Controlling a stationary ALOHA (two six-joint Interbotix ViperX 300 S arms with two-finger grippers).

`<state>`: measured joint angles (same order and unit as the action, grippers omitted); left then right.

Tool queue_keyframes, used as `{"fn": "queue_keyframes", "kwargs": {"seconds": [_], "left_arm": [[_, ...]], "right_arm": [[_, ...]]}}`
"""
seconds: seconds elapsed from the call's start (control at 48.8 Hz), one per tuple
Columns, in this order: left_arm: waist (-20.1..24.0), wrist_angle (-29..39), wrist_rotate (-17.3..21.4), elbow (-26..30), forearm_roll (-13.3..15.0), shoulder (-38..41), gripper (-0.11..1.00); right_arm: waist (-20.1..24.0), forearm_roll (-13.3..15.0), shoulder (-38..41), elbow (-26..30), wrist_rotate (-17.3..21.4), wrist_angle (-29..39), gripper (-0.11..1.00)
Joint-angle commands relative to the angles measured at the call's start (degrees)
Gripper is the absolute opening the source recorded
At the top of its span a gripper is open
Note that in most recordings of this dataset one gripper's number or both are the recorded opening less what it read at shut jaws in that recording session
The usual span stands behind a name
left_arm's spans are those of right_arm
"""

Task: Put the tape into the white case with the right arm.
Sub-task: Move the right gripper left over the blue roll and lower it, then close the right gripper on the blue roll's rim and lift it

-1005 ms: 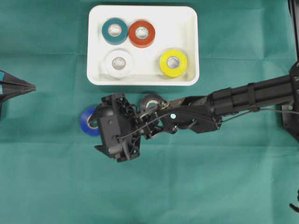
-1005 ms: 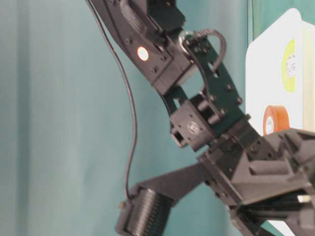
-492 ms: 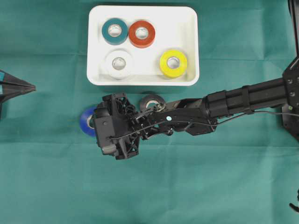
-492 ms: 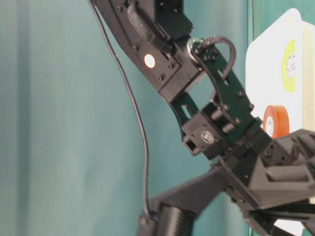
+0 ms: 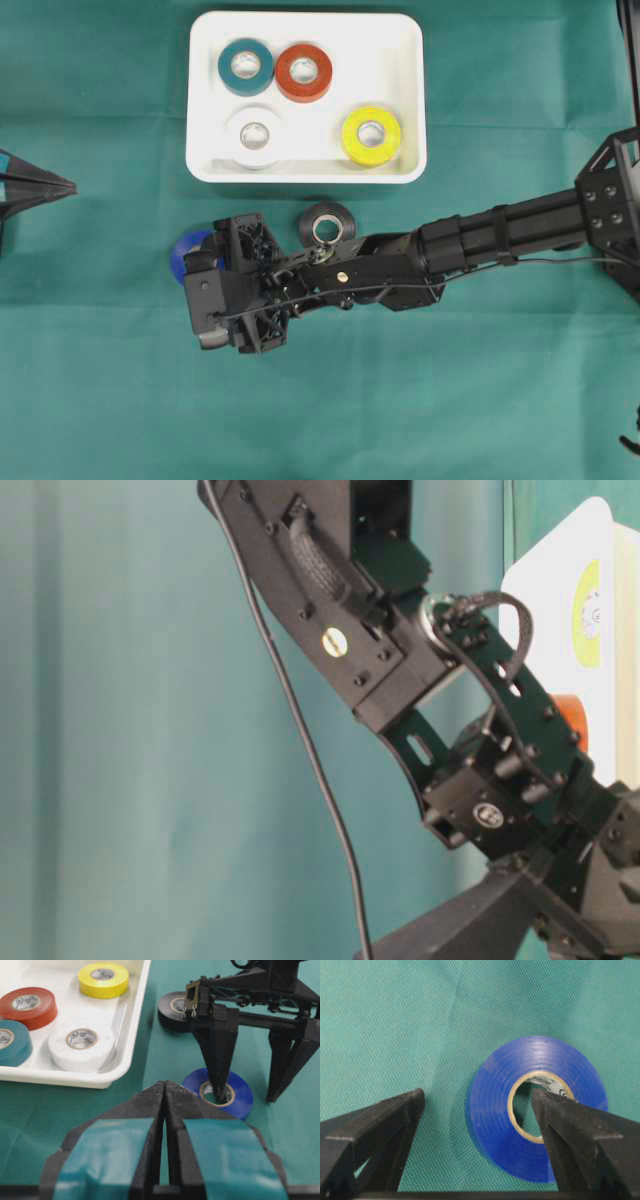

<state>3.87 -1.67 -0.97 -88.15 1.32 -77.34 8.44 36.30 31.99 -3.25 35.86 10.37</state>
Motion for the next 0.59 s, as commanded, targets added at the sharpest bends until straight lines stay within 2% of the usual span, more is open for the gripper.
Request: {"fn": "queue_keyframes", "kwargs": {"seconds": [0.0, 0.103, 0.205, 0.287, 0.574], "left_arm": [[0.2, -0.3, 0.0, 0.7, 0.1, 0.4, 0.0], [0.2, -0.3, 0.0, 0.7, 0.1, 0.4, 0.0], [0.2, -0.3, 0.0, 0.7, 0.1, 0.4, 0.0], [0.2, -0.3, 0.0, 0.7, 0.1, 0.4, 0.0], [0.2, -0.3, 0.0, 0.8, 0.1, 0.4, 0.0]], "right_arm": [[-0.1, -0.2, -1.1, 1.6, 0.3, 0.1, 0.56], [-0.4, -1.1, -1.1, 1.9, 1.1, 0.9, 0.38], [-0.7, -1.8, -1.1, 2.5, 3.8, 2.2, 0.14], [-1.1, -1.8, -1.2, 2.6, 5.5, 2.9, 0.01], [-1.4, -1.3, -1.8, 2.6, 5.8, 2.4, 0.01]]}}
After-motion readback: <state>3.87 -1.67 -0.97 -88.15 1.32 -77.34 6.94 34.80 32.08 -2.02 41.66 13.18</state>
